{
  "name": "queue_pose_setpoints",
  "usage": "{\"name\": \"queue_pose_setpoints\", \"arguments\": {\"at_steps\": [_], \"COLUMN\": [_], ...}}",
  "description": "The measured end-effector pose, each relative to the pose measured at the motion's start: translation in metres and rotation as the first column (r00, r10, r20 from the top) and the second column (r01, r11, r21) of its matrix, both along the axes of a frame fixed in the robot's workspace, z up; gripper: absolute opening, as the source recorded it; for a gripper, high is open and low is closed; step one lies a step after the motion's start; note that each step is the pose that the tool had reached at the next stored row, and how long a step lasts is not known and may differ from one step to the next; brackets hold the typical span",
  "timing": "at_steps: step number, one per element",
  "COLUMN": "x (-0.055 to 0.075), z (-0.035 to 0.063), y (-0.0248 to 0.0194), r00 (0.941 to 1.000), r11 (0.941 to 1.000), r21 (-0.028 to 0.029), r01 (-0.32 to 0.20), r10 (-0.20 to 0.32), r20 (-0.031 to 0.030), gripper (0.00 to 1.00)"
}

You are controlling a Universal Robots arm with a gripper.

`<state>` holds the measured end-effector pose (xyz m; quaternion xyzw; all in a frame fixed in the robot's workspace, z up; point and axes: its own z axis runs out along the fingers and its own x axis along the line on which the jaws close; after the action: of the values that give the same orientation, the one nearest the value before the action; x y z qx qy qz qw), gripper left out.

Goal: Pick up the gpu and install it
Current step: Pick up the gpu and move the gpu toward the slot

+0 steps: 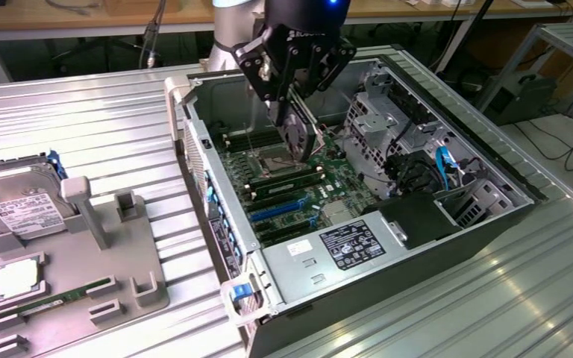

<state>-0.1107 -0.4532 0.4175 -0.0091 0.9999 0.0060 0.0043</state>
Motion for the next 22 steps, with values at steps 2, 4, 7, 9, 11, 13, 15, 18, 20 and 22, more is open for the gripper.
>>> {"name": "queue_pose_setpoints", "arguments": {"at_steps": [2,4,7,9,11,13,15,18,20,22], "x": [0.004,0.007,0.011,0.014,0.017,0.019,0.022,0.026,0.029,0.032], "z": [-0.0001,-0.0003,-0.0005,-0.0006,-0.0008,-0.001,-0.0012,-0.0015,-0.0018,-0.002], "y": [0.0,0.0,0.0,0.0,0.0,0.0,0.0,0.0,0.0,0.0], "r00": [1.0,1.0,1.0,1.0,1.0,1.0,1.0,0.9999,0.9999,0.9999], "r11": [1.0,1.0,1.0,1.0,1.0,1.0,1.0,0.9999,0.9999,0.9999], "r21": [0.0,0.0,0.0,-0.0001,0.0001,0.0,0.0,-0.0001,0.0,0.0], "r01": [0.001,0.003,0.004,0.006,0.007,0.008,0.01,0.011,0.012,0.013], "r10": [-0.001,-0.003,-0.004,-0.006,-0.007,-0.008,-0.01,-0.011,-0.012,-0.013], "r20": [0.0,0.0,0.0,0.0,0.0001,0.0,0.0,0.0,0.0,0.0], "gripper": [0.28,0.28,0.28,0.28,0.28,0.28,0.28,0.28,0.28,0.28]}}
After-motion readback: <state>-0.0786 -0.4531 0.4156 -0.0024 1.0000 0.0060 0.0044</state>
